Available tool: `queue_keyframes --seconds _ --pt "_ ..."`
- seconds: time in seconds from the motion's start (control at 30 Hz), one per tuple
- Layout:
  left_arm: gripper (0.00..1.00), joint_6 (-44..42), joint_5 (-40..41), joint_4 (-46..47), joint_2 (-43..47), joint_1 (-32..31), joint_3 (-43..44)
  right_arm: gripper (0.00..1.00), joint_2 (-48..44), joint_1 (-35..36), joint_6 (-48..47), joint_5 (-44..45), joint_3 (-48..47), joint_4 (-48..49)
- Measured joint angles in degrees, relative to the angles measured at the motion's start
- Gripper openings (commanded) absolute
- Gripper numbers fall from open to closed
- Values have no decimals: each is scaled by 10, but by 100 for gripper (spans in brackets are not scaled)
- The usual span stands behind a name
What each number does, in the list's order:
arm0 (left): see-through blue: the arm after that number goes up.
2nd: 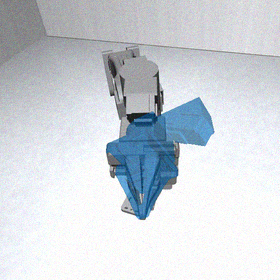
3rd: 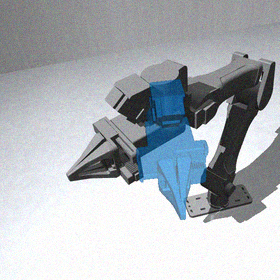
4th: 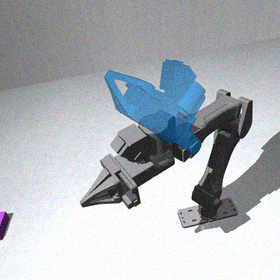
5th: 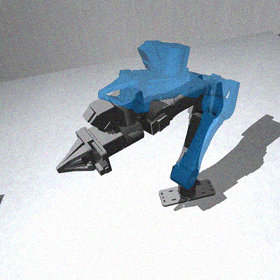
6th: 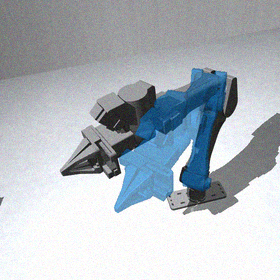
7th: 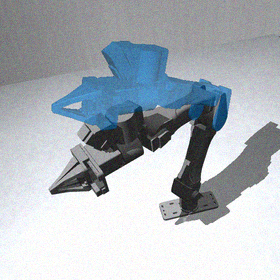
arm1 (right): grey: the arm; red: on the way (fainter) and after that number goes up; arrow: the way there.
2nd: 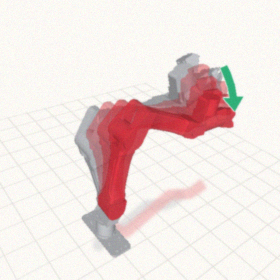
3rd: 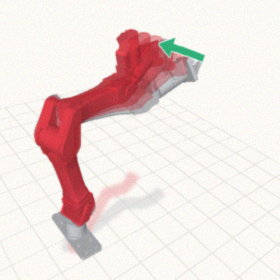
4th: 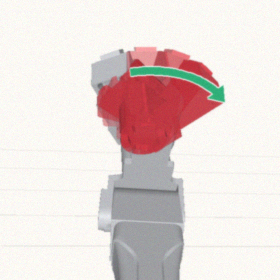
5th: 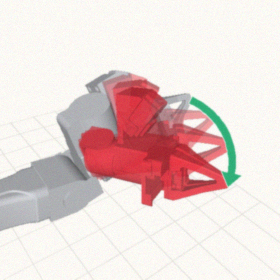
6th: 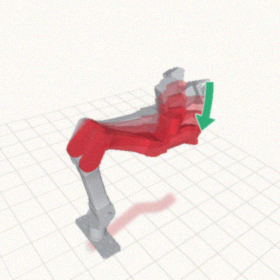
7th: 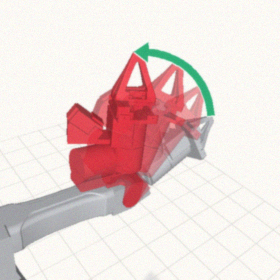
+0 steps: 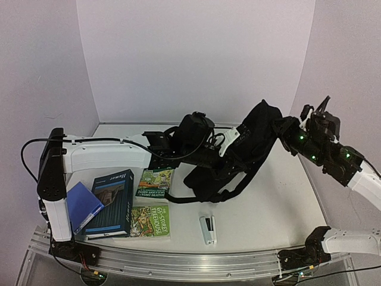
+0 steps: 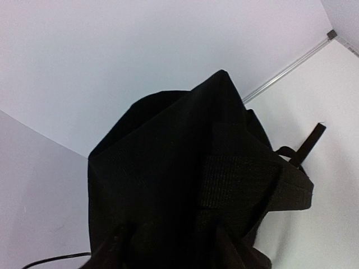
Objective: Pack the student bag
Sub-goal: Adjust the student bag at the center of the board.
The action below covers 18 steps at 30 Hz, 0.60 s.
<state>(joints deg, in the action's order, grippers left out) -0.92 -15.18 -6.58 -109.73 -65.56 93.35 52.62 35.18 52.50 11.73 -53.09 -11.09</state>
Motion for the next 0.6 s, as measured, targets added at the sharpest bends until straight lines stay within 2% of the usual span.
queue_keyframes --seconds 0.07,0.13,0.3,0.4,0.53,0.6 --pt "64 24 -19 -9 5 0 -18 21 -9 0 13 15 32 0" --pt "71 55 -34 -14 19 0 -44 19 -12 -2 30 30 62 -3" --pt "83 111 -54 -32 86 2 -101 25 9 -2 57 43 128 -50" --pt "86 143 -55 -34 132 9 -119 37 26 -2 64 45 143 -70" --pt "88 209 -52 -25 169 57 -141 69 67 -2 77 49 147 -79" --pt "89 253 -51 -15 172 101 -159 79 80 -2 84 54 150 -86"
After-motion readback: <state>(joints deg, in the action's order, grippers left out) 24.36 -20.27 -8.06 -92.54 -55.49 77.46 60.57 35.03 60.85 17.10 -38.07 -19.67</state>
